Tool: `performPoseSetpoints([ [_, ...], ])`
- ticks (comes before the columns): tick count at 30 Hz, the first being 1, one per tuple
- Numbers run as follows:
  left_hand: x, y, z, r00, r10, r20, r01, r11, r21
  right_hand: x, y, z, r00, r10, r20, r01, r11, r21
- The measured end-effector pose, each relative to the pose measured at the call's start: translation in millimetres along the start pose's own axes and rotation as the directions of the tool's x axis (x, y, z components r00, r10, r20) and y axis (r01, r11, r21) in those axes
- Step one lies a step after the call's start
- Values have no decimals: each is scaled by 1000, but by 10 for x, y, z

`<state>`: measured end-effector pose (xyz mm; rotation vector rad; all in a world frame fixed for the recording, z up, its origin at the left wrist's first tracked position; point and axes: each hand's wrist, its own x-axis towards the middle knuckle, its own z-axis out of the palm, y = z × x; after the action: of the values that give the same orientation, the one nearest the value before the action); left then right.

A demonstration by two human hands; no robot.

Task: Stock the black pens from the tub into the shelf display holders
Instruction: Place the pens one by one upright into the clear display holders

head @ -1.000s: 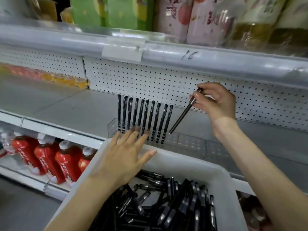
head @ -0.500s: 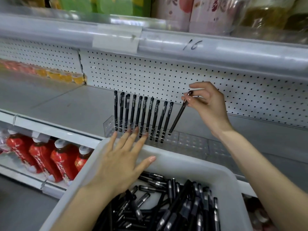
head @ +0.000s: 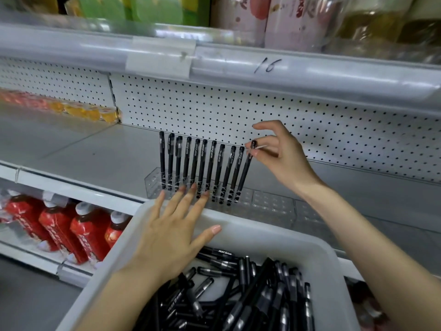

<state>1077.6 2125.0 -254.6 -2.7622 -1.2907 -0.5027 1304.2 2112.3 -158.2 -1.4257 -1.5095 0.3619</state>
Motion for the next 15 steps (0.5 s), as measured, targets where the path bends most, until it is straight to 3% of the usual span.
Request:
performPoseSetpoints([
  [15,-10,-13,10,1000,-5,5,5,1000,-11,-46,10,63,996,87,19,-83,983,-161],
])
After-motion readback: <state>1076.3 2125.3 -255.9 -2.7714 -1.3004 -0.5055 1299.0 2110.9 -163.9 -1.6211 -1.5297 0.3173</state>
